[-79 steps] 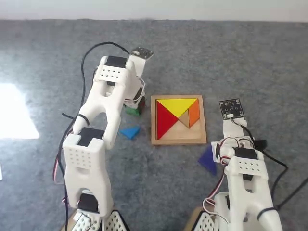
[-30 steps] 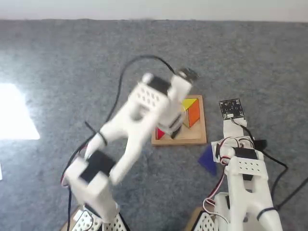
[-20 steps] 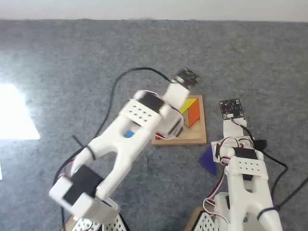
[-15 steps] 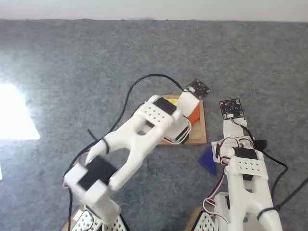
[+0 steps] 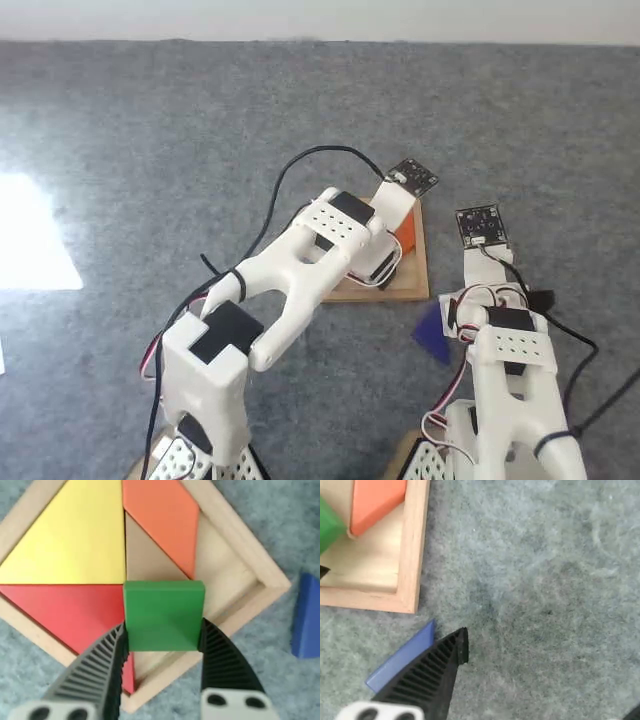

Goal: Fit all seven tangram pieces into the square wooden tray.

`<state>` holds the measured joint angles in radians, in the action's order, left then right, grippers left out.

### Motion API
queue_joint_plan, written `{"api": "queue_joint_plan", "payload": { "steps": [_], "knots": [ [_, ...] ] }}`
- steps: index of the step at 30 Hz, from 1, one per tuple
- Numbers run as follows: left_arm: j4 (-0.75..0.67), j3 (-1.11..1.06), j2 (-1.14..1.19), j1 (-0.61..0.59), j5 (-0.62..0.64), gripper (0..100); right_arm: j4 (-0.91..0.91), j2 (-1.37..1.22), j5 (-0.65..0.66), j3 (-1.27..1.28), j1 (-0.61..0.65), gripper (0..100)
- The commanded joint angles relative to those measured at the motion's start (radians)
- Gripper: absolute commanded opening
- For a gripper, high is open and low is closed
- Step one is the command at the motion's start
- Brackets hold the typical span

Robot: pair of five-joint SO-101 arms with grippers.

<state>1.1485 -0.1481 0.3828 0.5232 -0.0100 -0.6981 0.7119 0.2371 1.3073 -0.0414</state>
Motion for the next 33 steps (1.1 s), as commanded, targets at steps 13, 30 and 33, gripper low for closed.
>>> {"api": "queue_joint_plan", "payload": {
  "steps": [13,30,33],
  "knots": [
    [0.074,0.031,-0.083,-0.008,0.008,25,0.016,0.028,0.012,-0.008,0.008,51.9],
    [0.069,0.036,-0.091,-0.015,-0.021,27,0.016,0.028,0.012,-0.008,0.008,51.9],
    [0.017,0.039,-0.091,-0.060,-0.023,27,0.016,0.028,0.012,-0.008,0.008,51.9]
  ]
}}
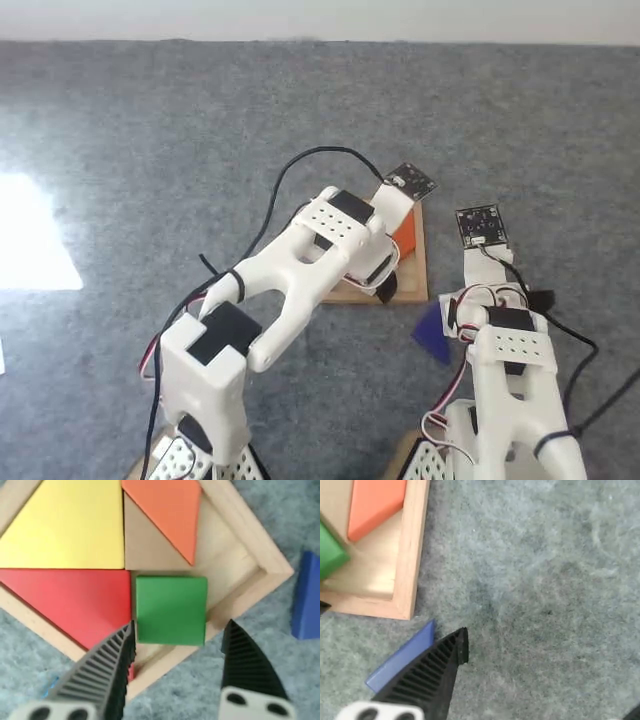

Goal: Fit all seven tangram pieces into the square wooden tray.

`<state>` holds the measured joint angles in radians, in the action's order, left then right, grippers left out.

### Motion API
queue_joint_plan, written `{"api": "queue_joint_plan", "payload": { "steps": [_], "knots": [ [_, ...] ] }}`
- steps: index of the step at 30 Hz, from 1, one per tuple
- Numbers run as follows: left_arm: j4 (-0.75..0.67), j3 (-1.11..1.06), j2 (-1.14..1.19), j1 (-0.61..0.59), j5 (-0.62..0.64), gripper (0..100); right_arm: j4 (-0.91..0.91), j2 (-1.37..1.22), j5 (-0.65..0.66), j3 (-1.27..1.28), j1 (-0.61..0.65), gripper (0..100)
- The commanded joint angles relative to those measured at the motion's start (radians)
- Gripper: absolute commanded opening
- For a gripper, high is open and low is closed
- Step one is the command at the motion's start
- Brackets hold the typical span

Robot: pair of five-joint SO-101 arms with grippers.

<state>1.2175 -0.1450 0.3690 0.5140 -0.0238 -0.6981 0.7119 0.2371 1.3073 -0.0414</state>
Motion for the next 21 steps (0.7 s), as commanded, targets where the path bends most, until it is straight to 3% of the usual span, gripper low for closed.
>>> {"api": "queue_joint_plan", "payload": {
  "steps": [1,6,14,21],
  "knots": [
    [-0.063,0.036,-0.077,-0.069,-0.018,27,0.016,0.028,0.012,-0.008,0.008,51.9],
    [-0.075,0.038,-0.077,-0.124,-0.064,27,0.016,0.028,0.012,-0.008,0.015,51.9],
    [-0.068,0.010,-0.178,-0.103,-0.087,25,0.016,0.028,0.012,-0.006,0.028,51.9],
    [-0.075,-0.225,-0.582,-0.319,0.006,22,0.016,0.028,0.012,-0.006,0.028,51.9]
  ]
}}
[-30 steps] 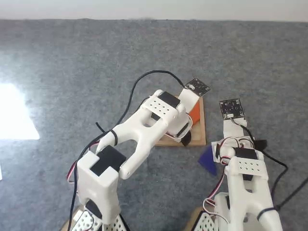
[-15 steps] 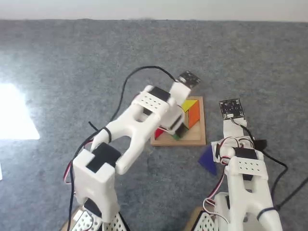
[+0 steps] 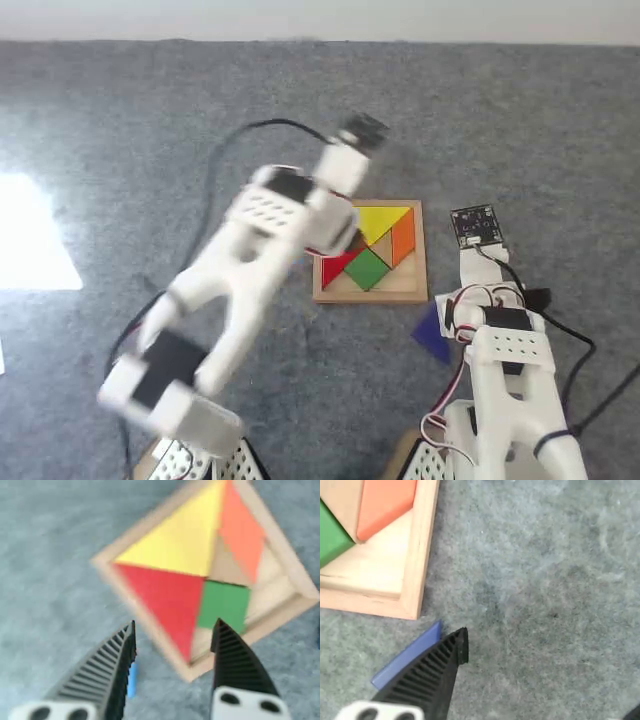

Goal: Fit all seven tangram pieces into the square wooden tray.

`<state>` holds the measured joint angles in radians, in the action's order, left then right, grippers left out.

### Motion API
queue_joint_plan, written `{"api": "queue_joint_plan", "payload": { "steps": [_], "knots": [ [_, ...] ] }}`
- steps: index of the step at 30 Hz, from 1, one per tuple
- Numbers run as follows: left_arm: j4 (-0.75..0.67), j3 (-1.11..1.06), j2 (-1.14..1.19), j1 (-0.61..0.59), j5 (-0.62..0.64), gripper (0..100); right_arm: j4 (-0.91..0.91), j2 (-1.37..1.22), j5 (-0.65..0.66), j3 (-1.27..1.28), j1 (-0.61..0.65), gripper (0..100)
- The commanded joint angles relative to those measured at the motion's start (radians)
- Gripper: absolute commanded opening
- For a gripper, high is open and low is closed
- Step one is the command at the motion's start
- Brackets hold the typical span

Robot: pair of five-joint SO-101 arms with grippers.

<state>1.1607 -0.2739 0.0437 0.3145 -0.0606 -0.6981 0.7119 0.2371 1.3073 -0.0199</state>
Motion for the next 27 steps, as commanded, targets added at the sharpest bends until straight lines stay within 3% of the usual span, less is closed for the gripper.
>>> {"api": "queue_joint_plan", "payload": {
  "steps": [1,8,10,14,20,24,27],
  "knots": [
    [-0.020,-0.137,-0.296,-0.146,0.035,22,0.016,0.028,0.012,-0.006,0.007,51.9],
    [-0.166,-0.372,-0.321,-0.290,0.034,22,0.016,0.028,0.012,-0.006,0.010,51.9],
    [-0.167,-0.381,-0.278,-0.321,0.049,22,0.016,0.028,0.012,-0.006,0.008,51.9],
    [-0.166,-0.366,-0.222,-0.330,-0.035,22,0.035,0.021,0.012,-0.005,0.007,51.9],
    [-0.166,-0.446,-0.209,-0.319,-0.397,22,0.035,0.021,0.012,-0.005,0.005,51.9],
    [-0.167,-0.466,-0.204,-0.318,-0.631,16,0.035,0.021,0.012,-0.005,0.007,51.9],
    [-0.146,-0.463,-0.210,-0.316,-0.683,16,0.035,0.021,0.012,-0.005,0.007,51.9]
  ]
}}
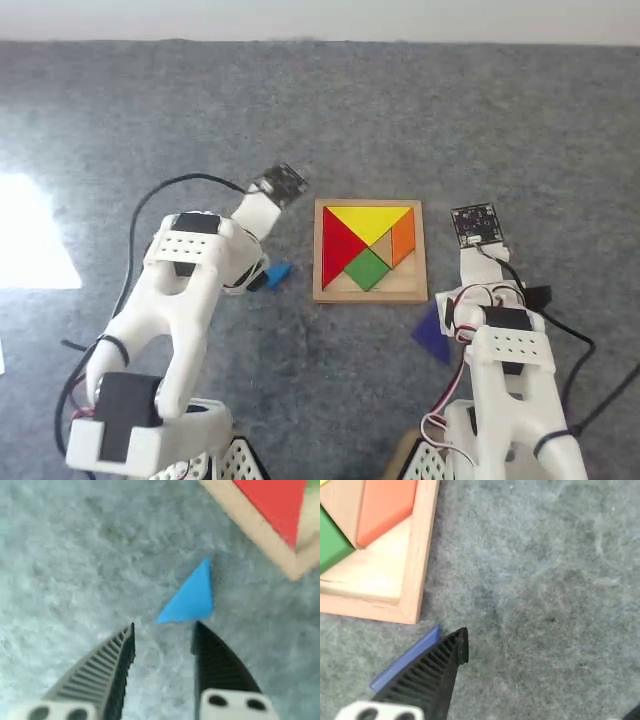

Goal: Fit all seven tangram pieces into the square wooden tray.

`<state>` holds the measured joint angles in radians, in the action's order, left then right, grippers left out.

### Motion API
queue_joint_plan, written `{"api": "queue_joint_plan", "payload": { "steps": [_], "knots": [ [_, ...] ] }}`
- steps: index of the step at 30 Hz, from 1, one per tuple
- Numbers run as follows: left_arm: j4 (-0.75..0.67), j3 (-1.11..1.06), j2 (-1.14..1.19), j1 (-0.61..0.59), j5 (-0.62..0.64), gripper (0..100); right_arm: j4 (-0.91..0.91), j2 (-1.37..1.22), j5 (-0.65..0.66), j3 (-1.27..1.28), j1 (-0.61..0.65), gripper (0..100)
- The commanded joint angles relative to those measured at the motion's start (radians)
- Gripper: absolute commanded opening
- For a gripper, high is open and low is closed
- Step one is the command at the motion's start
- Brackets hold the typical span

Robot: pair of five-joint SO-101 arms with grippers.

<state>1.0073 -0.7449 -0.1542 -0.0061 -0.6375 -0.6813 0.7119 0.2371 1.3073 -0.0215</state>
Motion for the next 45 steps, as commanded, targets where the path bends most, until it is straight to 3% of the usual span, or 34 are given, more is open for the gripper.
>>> {"api": "queue_joint_plan", "payload": {
  "steps": [1,7,11,22,28,32,45],
  "knots": [
    [0.025,0.013,-0.012,0.011,-0.109,16,0.018,0.021,0.012,-0.005,0.008,51.9],
    [0.109,-0.036,-0.014,0.112,-0.187,16,0.018,0.021,0.014,-0.005,0.008,51.9],
    [0.081,-0.058,-0.012,0.120,-0.238,16,0.018,0.021,0.014,-0.005,0.010,51.9],
    [-0.064,-0.054,-0.002,0.129,-0.215,19,0.018,0.021,0.014,-0.005,0.012,51.9],
    [-0.078,-0.054,0.005,0.129,-0.219,20,0.018,0.021,0.014,-0.005,0.012,51.9],
    [-0.115,-0.027,0.106,0.129,-0.219,20,0.018,0.021,0.014,-0.005,0.012,51.9],
    [-0.029,0.194,0.285,0.123,-0.218,18,0.018,0.021,0.014,-0.005,0.012,51.9]
  ]
}}
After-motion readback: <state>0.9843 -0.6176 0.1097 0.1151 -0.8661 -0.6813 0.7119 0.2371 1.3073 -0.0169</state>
